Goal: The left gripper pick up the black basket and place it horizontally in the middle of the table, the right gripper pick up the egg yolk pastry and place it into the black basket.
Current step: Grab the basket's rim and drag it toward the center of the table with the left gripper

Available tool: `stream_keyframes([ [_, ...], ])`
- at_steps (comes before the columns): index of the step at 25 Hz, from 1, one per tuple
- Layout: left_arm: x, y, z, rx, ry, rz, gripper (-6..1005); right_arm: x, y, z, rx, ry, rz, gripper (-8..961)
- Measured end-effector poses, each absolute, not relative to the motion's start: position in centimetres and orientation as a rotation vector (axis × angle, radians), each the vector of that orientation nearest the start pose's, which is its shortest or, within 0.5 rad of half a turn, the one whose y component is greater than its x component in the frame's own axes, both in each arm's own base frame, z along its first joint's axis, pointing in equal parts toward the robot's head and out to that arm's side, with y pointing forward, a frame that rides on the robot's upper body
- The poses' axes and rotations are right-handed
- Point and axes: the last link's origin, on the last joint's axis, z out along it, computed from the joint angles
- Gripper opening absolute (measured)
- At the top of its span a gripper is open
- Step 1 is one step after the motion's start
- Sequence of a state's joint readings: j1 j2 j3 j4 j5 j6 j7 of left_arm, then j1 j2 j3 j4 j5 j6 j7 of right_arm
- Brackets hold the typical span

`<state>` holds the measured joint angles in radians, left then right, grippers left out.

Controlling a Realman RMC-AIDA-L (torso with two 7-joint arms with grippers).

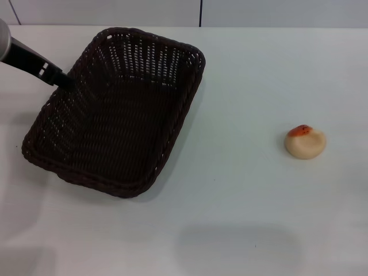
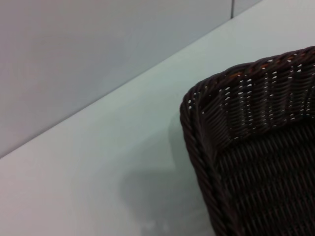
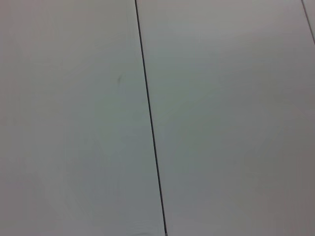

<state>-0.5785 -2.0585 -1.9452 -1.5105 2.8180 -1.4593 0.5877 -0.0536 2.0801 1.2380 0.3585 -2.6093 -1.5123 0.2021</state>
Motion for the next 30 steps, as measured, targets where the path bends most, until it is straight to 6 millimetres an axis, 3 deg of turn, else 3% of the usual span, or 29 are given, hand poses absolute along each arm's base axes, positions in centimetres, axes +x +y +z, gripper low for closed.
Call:
stream_keyframes([
  [15, -20.2, 39.6, 5.7, -2.271, -0.893, 0.455, 793, 37.5, 18.9, 4.2, -1.209, 0.492, 0.798, 739],
  [30, -20.3, 40.1, 3.9, -2.314, -0.889, 0.530, 645, 37.4, 19.0, 3.9, -1.223, 0.491, 0.802, 739],
])
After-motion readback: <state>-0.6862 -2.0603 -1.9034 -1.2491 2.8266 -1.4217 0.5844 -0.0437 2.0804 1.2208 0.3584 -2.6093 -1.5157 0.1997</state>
